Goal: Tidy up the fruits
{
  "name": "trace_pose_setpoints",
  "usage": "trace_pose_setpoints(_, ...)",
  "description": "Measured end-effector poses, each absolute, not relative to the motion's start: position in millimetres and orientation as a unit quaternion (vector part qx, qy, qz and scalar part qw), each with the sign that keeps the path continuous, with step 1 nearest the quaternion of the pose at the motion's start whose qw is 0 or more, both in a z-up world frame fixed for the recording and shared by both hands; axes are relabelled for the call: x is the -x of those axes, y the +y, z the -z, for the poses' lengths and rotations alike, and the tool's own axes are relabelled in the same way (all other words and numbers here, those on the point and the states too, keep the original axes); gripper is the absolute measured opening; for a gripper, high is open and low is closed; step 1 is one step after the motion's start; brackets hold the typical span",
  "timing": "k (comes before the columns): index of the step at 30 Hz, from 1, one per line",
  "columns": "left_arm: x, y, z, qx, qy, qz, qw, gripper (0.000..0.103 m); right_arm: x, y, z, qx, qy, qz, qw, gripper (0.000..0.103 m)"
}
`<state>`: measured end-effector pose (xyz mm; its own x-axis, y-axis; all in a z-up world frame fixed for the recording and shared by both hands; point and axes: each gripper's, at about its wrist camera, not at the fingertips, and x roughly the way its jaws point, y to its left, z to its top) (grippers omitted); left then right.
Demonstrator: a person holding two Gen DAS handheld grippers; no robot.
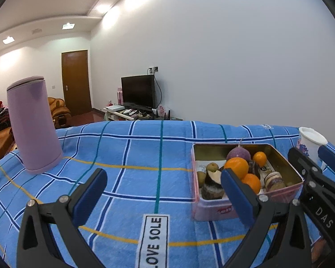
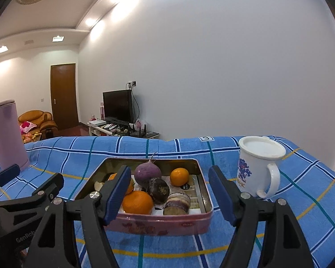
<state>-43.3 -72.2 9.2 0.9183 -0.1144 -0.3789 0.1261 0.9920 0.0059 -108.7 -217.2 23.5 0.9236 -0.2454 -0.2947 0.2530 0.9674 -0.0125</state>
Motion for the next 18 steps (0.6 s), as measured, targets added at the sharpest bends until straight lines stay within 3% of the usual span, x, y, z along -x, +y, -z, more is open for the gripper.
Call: trace_pose_setpoints(18,68,-60,-11,-0.016,0.175,0.065,0.982,0.103,139,-203,-27,-0.013,0.124,0.132,0.983,0.077)
